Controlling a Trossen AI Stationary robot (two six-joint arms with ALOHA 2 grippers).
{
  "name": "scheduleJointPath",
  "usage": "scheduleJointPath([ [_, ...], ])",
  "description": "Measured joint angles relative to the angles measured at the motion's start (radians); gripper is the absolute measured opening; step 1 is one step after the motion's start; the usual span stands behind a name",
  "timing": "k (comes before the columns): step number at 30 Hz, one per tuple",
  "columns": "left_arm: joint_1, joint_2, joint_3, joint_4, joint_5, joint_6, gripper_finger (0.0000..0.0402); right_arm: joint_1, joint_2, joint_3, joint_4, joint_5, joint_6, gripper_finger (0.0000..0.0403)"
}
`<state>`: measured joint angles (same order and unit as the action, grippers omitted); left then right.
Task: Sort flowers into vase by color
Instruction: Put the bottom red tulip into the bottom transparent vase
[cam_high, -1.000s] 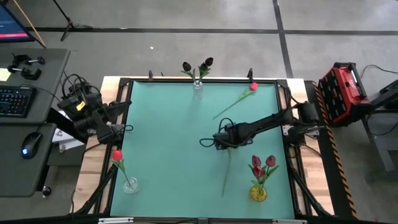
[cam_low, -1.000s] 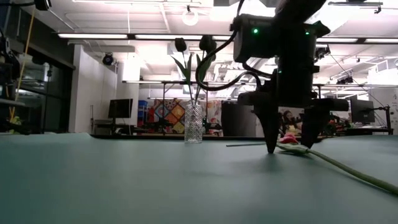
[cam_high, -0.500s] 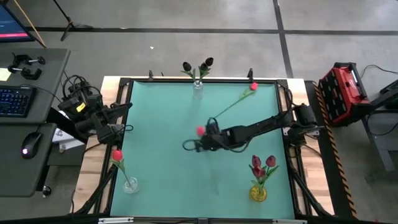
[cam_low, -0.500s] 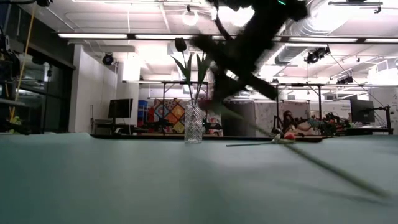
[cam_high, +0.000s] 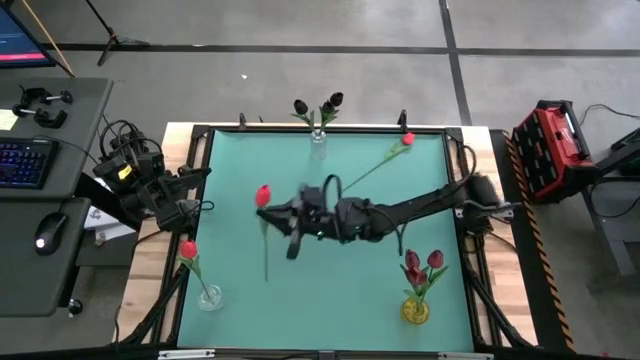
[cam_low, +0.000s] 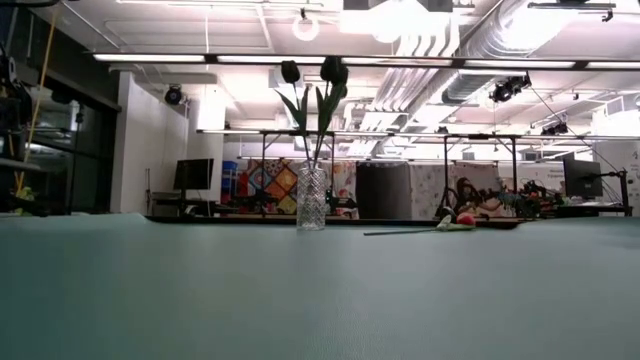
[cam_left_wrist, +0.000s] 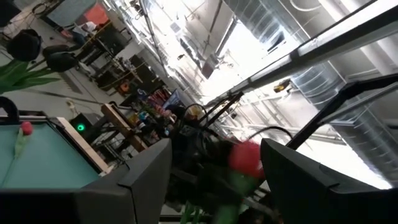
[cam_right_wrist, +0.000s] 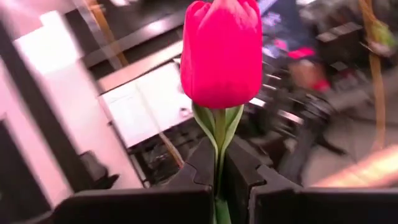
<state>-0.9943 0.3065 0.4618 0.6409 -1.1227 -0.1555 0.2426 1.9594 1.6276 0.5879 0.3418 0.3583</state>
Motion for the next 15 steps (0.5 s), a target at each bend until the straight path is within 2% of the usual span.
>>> scheduleJointPath([
  [4, 0.000, 0.000, 0.000, 0.010, -0.009, 0.000, 0.0234, 0.016, 0.142, 0.219, -0.020, -0.083, -0.152, 0.0001],
  [9, 0.000, 0.000, 0.000, 0.012, -0.013, 0.000, 0.0234, 0.020, 0.328, 0.488, -0.113, -0.300, -0.407, 0.0001],
  [15, 0.000, 0.000, 0.000, 0.015, -0.014, 0.001, 0.0234, 0.030, 0.482, 0.731, -0.136, -0.504, -0.418, 0.0000],
])
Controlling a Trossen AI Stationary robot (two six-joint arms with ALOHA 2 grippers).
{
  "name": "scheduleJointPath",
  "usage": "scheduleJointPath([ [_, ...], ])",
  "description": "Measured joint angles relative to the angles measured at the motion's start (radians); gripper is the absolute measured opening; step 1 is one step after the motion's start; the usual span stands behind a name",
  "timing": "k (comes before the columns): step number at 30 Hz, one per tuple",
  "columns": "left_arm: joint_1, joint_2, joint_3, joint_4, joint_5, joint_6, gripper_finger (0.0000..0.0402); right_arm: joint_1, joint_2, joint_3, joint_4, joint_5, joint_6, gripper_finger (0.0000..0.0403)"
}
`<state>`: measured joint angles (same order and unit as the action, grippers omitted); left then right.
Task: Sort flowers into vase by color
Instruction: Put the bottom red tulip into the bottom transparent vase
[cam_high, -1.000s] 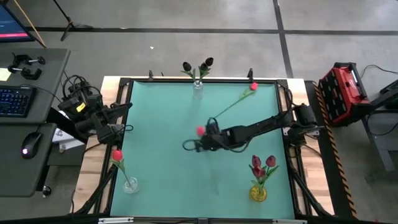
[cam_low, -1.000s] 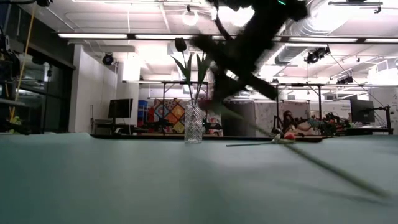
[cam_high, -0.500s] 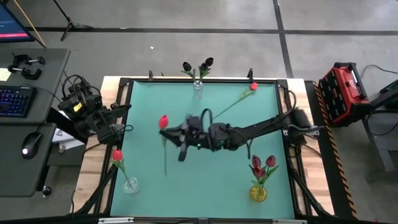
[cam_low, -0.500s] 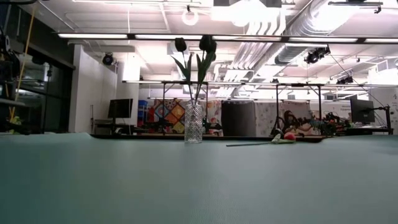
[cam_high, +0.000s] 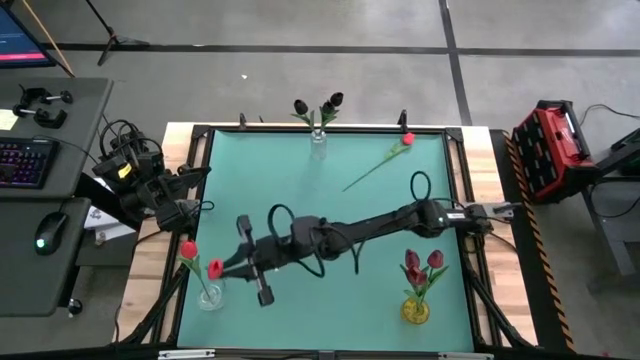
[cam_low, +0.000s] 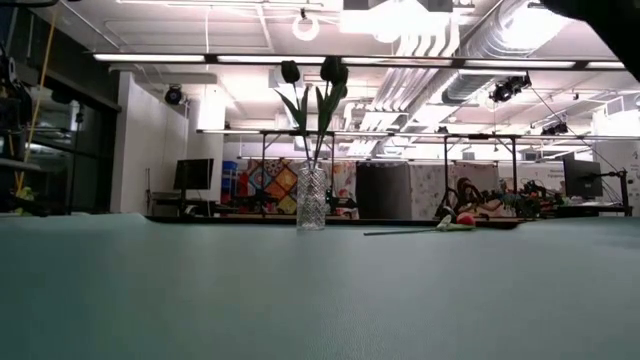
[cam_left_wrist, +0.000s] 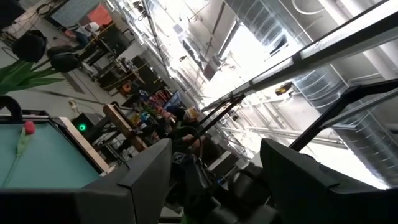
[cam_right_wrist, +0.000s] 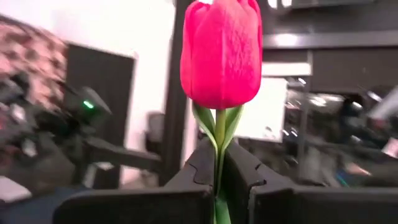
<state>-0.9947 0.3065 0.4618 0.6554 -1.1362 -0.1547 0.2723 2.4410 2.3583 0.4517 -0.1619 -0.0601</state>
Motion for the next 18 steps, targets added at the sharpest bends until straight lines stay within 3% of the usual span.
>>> scheduleJointPath([
  [4, 0.000, 0.000, 0.000, 0.001, -0.015, 0.000, 0.0234, 0.001, 0.019, -0.057, 0.148, -0.024, 0.034, 0.0000],
  [13, 0.000, 0.000, 0.000, 0.000, -0.103, 0.002, 0.0234, -0.004, 0.049, -0.064, 0.158, -0.024, -0.052, 0.0000],
  [18, 0.000, 0.000, 0.000, -0.004, -0.126, 0.002, 0.0234, -0.018, 0.095, -0.064, 0.285, -0.105, -0.026, 0.0000],
])
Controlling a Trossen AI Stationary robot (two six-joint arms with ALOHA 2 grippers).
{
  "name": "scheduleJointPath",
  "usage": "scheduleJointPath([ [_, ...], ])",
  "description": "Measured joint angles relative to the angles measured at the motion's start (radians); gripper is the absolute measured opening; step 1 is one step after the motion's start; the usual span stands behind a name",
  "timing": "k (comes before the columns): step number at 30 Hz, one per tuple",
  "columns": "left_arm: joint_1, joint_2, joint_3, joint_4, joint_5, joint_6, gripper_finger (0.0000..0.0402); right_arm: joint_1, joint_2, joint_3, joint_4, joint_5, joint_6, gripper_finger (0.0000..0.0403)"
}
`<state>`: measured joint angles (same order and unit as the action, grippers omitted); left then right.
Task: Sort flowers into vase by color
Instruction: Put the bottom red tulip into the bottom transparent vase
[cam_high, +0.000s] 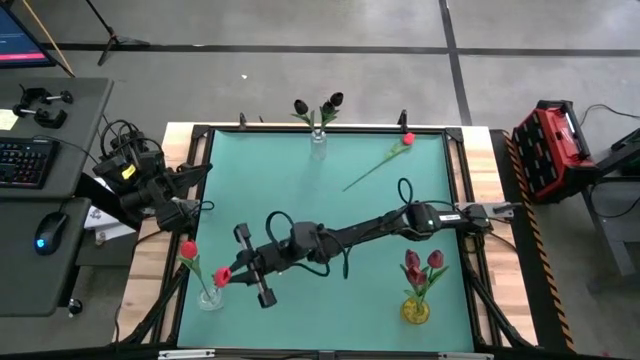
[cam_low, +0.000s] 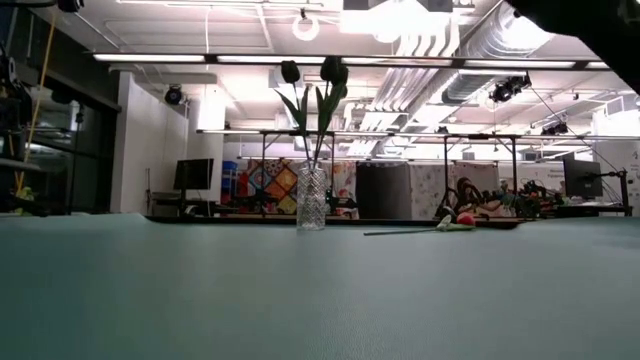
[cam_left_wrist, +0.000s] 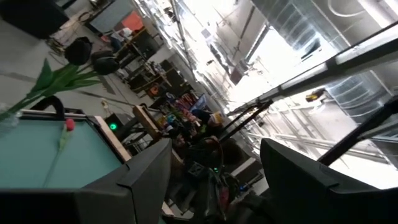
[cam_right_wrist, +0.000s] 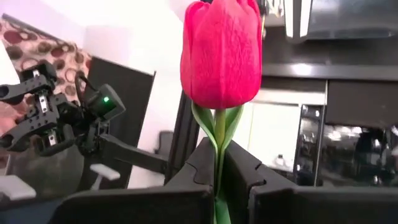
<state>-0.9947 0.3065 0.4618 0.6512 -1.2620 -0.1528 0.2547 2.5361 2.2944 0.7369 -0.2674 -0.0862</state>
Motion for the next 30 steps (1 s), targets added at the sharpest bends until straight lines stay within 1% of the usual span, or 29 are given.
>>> scheduleJointPath([
  [5, 0.000, 0.000, 0.000, -0.003, -0.041, 0.000, 0.0234, -0.017, 0.047, 0.000, 0.116, -0.017, 0.046, 0.0000],
  [8, 0.000, 0.000, 0.000, -0.003, -0.055, 0.016, 0.0234, -0.024, 0.053, 0.000, 0.150, -0.041, 0.081, 0.0000],
  [14, 0.000, 0.000, 0.000, -0.003, -0.075, 0.026, 0.0234, -0.025, 0.054, 0.000, 0.144, -0.080, 0.063, 0.0000],
  [19, 0.000, 0.000, 0.000, -0.003, -0.093, 0.026, 0.0234, -0.023, 0.058, 0.001, 0.120, -0.085, 0.053, 0.0000],
  [27, 0.000, 0.001, 0.000, -0.003, -0.093, 0.023, 0.0234, -0.023, 0.070, 0.001, 0.189, -0.089, 0.034, 0.0000],
  [30, 0.000, 0.001, 0.000, -0.003, -0.093, 0.023, 0.0234, -0.023, 0.070, 0.001, 0.203, -0.142, 0.032, 0.0000],
])
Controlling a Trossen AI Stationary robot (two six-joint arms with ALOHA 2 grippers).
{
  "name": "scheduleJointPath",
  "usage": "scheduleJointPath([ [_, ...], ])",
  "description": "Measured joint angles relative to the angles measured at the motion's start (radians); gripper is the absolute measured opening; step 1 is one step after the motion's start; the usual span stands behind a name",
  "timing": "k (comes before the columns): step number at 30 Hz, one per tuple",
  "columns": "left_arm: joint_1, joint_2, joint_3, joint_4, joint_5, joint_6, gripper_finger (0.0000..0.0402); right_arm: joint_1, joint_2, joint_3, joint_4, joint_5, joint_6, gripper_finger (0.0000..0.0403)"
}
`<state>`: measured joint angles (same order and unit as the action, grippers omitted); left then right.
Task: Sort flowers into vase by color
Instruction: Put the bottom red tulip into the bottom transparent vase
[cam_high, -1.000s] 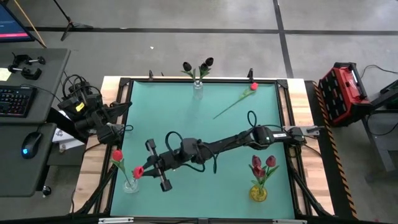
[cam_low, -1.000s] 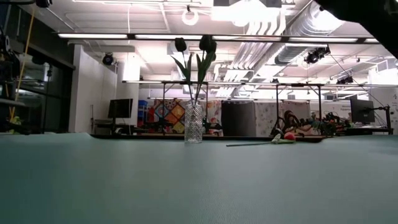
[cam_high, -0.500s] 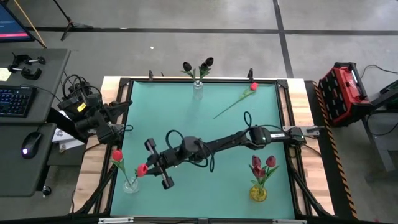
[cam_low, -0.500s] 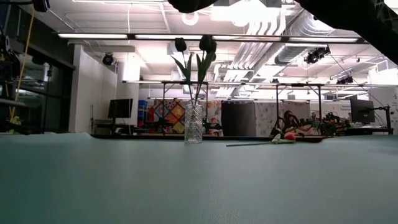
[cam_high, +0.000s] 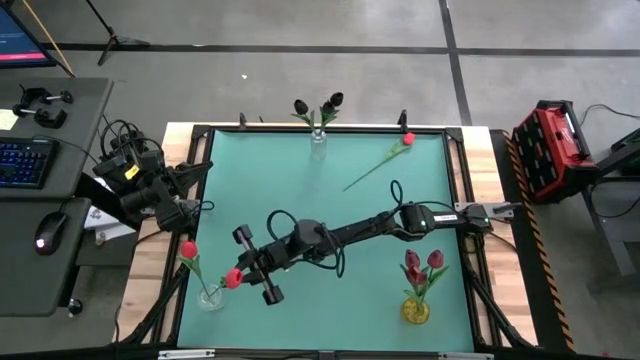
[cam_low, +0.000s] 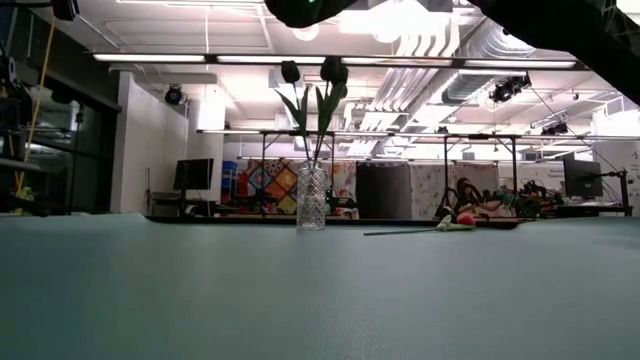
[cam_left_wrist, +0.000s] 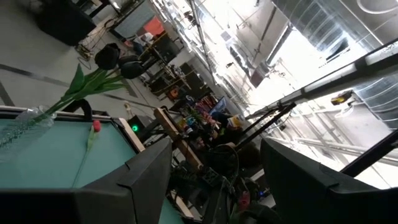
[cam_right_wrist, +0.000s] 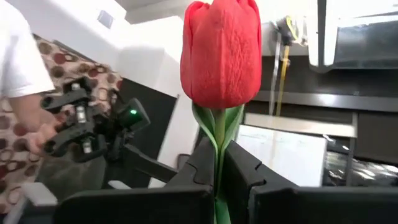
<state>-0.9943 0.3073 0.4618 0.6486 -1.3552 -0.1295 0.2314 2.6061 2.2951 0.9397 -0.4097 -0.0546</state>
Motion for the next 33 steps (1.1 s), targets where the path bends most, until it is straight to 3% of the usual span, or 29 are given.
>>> scheduleJointPath([
  [19, 0.000, 0.000, 0.000, 0.000, 0.000, -0.009, 0.0234, -0.003, 0.001, 0.000, -0.057, -0.009, -0.058, 0.0000],
  [27, -0.007, 0.006, 0.000, -0.005, 0.030, -0.012, 0.0234, -0.028, -0.009, 0.000, 0.071, -0.046, 0.056, 0.0000],
  [33, -0.074, 0.007, 0.027, -0.006, 0.019, 0.108, 0.0230, -0.086, -0.050, 0.001, 0.071, -0.112, 0.153, 0.0000],
])
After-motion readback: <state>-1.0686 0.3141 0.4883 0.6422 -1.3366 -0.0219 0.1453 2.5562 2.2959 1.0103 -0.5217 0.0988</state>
